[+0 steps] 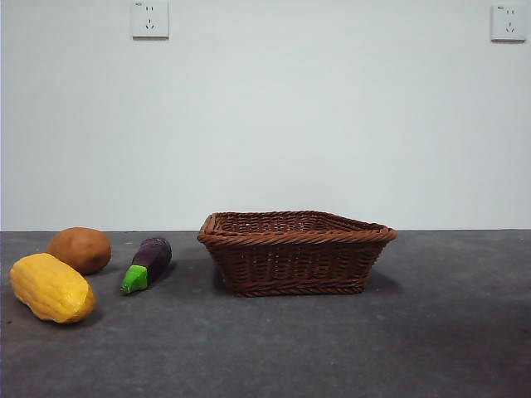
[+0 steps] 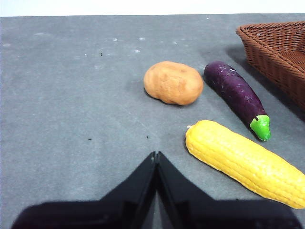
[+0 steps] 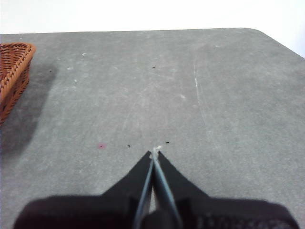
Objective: Help me put the vegetables on the table into the basket
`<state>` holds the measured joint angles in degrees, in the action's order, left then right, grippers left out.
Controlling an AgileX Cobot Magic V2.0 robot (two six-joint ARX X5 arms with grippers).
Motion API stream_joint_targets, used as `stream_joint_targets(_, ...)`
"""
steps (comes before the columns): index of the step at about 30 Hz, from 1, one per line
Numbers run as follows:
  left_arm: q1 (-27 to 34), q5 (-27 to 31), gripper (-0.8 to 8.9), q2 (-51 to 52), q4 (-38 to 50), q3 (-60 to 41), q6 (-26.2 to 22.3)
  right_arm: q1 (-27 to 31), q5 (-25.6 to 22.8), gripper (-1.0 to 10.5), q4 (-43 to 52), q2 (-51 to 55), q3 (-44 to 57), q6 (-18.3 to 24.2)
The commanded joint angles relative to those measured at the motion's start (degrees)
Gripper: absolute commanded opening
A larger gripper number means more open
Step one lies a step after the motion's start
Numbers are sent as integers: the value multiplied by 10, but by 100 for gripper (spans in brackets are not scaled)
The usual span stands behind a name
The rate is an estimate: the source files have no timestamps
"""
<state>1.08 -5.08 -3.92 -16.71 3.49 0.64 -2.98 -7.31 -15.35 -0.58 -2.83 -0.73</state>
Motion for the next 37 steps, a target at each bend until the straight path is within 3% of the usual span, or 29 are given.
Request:
stream_joint_targets(1,2,2,-3,0,0,-3,-2,0,-2,1,3,1,3,-7)
stream_joint_targets(5,2,2,-3,0,1,-3,7,0,3,0,4,1,3,-14)
stream_joint_targets(8,2,1,-3,0,0,-3,7,0,37,1,5,1,3,-62)
stream_joint_targets(21,1,-16,-7,-14,-8,56,75,0,56,-9,25,-10,-65,-139)
stream_joint_targets(30,1,-65,-6,-121,-88,223,107,0,131,-9,-53,-137,-234,-138)
stream_joint_targets(37,1,-96,-7,-230,-170,371,76,0,203,-9,-192,-279,-396,-73)
